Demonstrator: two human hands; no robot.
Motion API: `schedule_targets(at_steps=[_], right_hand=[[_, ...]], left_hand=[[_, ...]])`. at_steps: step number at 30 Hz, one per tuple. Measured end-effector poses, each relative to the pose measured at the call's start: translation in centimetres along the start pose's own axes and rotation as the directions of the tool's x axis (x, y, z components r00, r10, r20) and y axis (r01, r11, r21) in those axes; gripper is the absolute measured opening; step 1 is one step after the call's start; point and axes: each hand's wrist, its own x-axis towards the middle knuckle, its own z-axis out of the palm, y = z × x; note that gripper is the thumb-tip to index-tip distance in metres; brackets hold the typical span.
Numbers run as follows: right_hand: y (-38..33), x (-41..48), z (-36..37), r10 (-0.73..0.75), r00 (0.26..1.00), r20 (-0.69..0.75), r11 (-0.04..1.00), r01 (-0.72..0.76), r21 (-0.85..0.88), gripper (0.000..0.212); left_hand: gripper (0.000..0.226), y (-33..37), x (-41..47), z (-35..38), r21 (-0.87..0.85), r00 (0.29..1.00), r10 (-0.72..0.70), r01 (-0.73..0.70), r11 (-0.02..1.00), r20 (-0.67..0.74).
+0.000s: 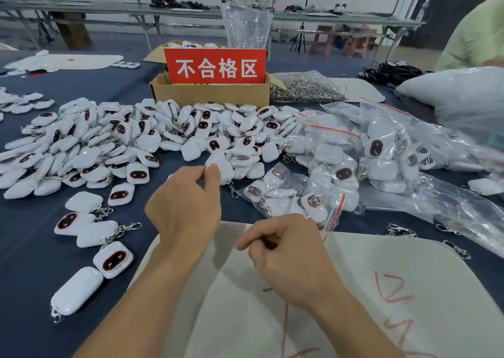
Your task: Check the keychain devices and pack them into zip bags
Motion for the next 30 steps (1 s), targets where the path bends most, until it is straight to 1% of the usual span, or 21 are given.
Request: schedule_targets(at_steps=[2, 3, 4, 5, 6, 7, 8, 10, 11, 12, 14, 15, 16, 17, 18, 19, 20, 23, 26, 28, 30], right_hand=[[-0.2, 0.2, -0.1, 0.034, 0.999, 0.031, 0.999, -0.035, 0.036, 0.03], [-0.2, 0.4, -0.3, 0.066, 0.998, 0.004, 0.993, -0.066, 0.094, 0.029], [-0.3, 0.6, -0.6, 0.106, 0.994, -0.036, 0.974, -0.096, 0.207, 0.024], [-0.4, 0.8, -0.9, 0.15, 0.987, -0.057, 0.929, -0.121, 0.349, 0.017], [-0.5, 1.0, -1.1, 0.177, 0.983, -0.051, 0.871, -0.132, 0.472, 0.015], [-0.4, 1.1, -1.2, 0.179, 0.983, -0.037, 0.821, -0.129, 0.556, 0.02], [-0.4, 1.1, -1.4, 0.178, 0.983, -0.039, 0.794, -0.12, 0.595, 0.022], [-0.3, 1.1, -1.8, 0.204, 0.971, -0.125, 0.816, -0.099, 0.57, 0.02], [-0.2, 1.2, -2.2, 0.224, 0.958, -0.179, 0.827, -0.089, 0.556, 0.024], [0.0, 1.4, -2.7, 0.248, 0.943, -0.223, 0.814, -0.079, 0.575, 0.028], [0.3, 1.8, -4.2, 0.308, 0.899, -0.311, 0.752, -0.03, 0.658, 0.028], [0.4, 1.9, -5.0, 0.333, 0.869, -0.365, 0.74, -0.001, 0.672, 0.025], [0.6, 2.0, -5.9, 0.353, 0.84, -0.413, 0.741, 0.019, 0.671, 0.024], [0.8, 2.0, -6.6, 0.367, 0.818, -0.444, 0.743, 0.029, 0.668, 0.023], [1.1, 1.9, -7.1, 0.376, 0.808, -0.454, 0.743, 0.029, 0.668, 0.023], [1.2, 1.9, -7.3, 0.382, 0.808, -0.448, 0.741, 0.022, 0.671, 0.023], [1.3, 1.8, -7.3, 0.382, 0.815, -0.435, 0.741, 0.012, 0.672, 0.025], [1.4, 1.9, -6.8, 0.351, 0.845, -0.403, 0.758, -0.004, 0.652, 0.028], [1.3, 2.1, -6.3, 0.323, 0.866, -0.382, 0.771, -0.007, 0.636, 0.027], [1.3, 2.2, -6.2, 0.328, 0.87, -0.368, 0.767, -0.018, 0.641, 0.027], [1.4, 2.2, -6.3, 0.349, 0.866, -0.359, 0.76, -0.038, 0.648, 0.027]], left_hand=[[0.038, 0.7, -1.1, -0.2, -0.074, 0.995, 0.093, -0.096, 0.993, -0.038], [0.037, 1.0, -1.6, -0.4, -0.099, 0.989, 0.137, -0.143, 0.985, -0.06], [0.035, 1.2, -2.1, -0.6, -0.127, 0.98, 0.18, -0.189, 0.974, -0.082], [0.032, 1.4, -2.6, -0.7, -0.166, 0.97, 0.222, -0.236, 0.958, -0.096], [0.028, 1.7, -3.0, -0.8, -0.223, 0.959, 0.27, -0.283, 0.933, -0.088], [0.026, 2.0, -3.5, -0.9, -0.303, 0.942, 0.332, -0.333, 0.893, -0.055], [0.026, 2.3, -3.9, -0.9, -0.399, 0.911, 0.413, -0.38, 0.834, -0.005], [0.024, 2.5, -4.5, -0.8, -0.567, 0.825, 0.555, -0.409, 0.715, 0.104], [0.024, 2.5, -4.6, -0.7, -0.621, 0.803, 0.578, -0.382, 0.685, 0.143], [0.026, 2.4, -4.5, -0.5, -0.65, 0.811, 0.56, -0.336, 0.682, 0.168], [0.036, 2.0, -4.0, 0.2, -0.611, 0.857, 0.465, -0.249, 0.751, 0.223], [0.044, 1.8, -3.7, 0.5, -0.555, 0.853, 0.442, -0.233, 0.799, 0.278], [0.054, 1.6, -3.5, 0.8, -0.493, 0.819, 0.453, -0.249, 0.834, 0.353], [0.064, 1.5, -3.5, 1.1, -0.432, 0.76, 0.482, -0.292, 0.853, 0.437], [0.071, 1.5, -3.6, 1.5, -0.377, 0.696, 0.502, -0.343, 0.861, 0.513], [0.076, 1.4, -3.7, 1.7, -0.335, 0.655, 0.509, -0.383, 0.861, 0.558], [0.08, 1.5, -3.9, 2.0, -0.304, 0.647, 0.505, -0.404, 0.863, 0.572], [0.083, 1.9, -4.1, 2.3, -0.249, 0.673, 0.487, -0.424, 0.871, 0.557], [0.081, 1.8, -3.9, 2.2, -0.23, 0.643, 0.515, -0.477, 0.849, 0.567], [0.08, 1.7, -3.9, 2.2, -0.223, 0.623, 0.51, -0.482, 0.847, 0.593], [0.074, 1.5, -3.8, 2.4, -0.211, 0.619, 0.496, -0.476, 0.854, 0.609]])
